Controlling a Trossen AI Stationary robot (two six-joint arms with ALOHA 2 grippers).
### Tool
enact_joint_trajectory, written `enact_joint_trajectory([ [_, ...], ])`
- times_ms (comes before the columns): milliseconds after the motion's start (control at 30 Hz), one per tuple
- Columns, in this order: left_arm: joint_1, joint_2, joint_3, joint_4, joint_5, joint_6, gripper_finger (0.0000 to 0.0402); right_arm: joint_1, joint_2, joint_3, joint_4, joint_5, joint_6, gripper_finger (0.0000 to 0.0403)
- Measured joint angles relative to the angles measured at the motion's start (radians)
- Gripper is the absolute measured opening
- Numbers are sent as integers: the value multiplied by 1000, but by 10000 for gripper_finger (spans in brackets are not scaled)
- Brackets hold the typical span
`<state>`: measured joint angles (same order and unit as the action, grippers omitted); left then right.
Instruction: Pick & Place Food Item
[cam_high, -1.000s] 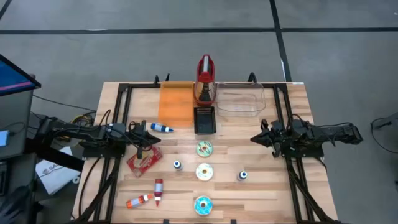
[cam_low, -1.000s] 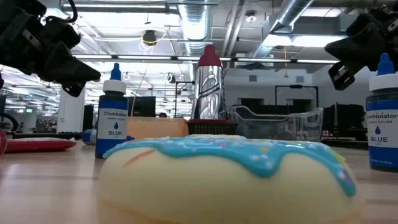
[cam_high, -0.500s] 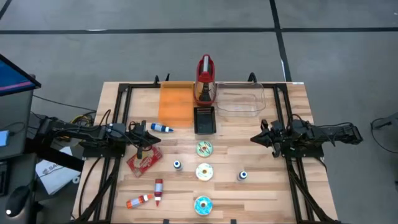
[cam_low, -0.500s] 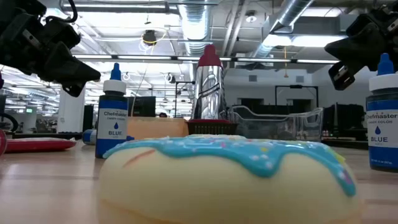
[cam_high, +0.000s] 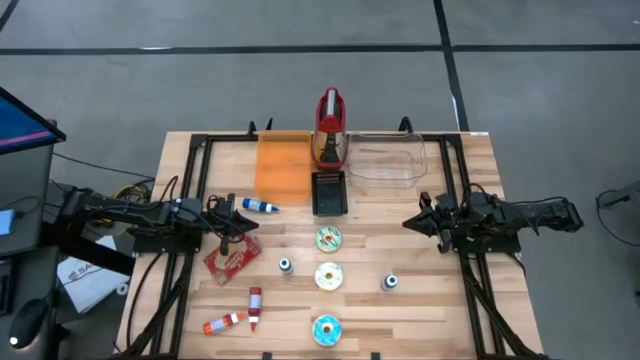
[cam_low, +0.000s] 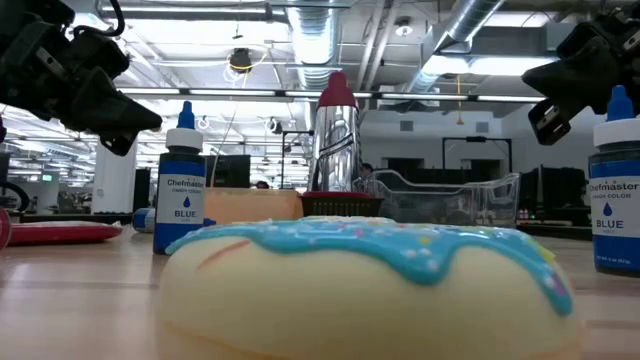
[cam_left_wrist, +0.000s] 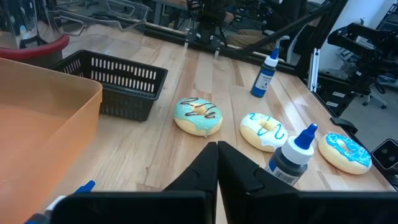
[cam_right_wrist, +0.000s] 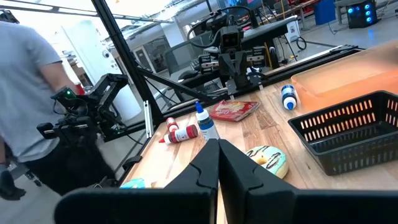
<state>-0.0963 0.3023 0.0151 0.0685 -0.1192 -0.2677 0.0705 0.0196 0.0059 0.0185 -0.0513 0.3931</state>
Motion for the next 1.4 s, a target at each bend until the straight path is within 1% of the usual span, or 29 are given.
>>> enact_joint_trajectory([
  [200, 0, 0, 0, 33, 0, -4, 2, 0, 0, 0, 0, 0, 0, 0],
  [267, 0, 0, 0, 59, 2, -53, 2, 0, 0, 0, 0, 0, 0, 0],
  [333, 0, 0, 0, 87, 3, -184, 2, 0, 0, 0, 0, 0, 0, 0],
  [433, 0, 0, 0, 104, 7, -453, 2, 0, 0, 0, 0, 0, 0, 0],
  [500, 0, 0, 0, 113, 8, -565, 2, 0, 0, 0, 0, 0, 0, 0],
  [533, 0, 0, 0, 114, 8, -589, 2, 0, 0, 0, 0, 0, 0, 0],
  [633, 0, 0, 0, 107, 23, -608, 2, 0, 0, 0, 0, 0, 0, 0],
  [733, 0, 0, 0, 132, 69, -654, 2, 0, 0, 0, 0, 0, 0, 0],
  [967, 0, 0, 0, 150, 109, -656, 2, 0, 0, 0, 0, 0, 0, 0],
  [1033, 0, 0, 0, 179, 110, -656, 2, 0, 0, 0, 0, 0, -3, 0],
  [1067, 0, 0, 0, 204, 109, -656, 2, -1, 0, 0, 0, 1, -14, 0],
  [1167, 0, 0, 0, 276, 109, -660, 2, -10, 0, 0, 3, 23, -148, 0],
  [1233, 0, 1, 0, 331, 95, -694, 2, -15, 0, 0, 44, 26, -135, 0],
  [1333, 0, 7, 0, 403, 13, -735, 2, -15, 0, 0, 118, 28, -32, 0],
  [1400, 0, 8, 0, 438, -36, -743, 2, -21, 0, 0, 211, 45, -30, 0],
])
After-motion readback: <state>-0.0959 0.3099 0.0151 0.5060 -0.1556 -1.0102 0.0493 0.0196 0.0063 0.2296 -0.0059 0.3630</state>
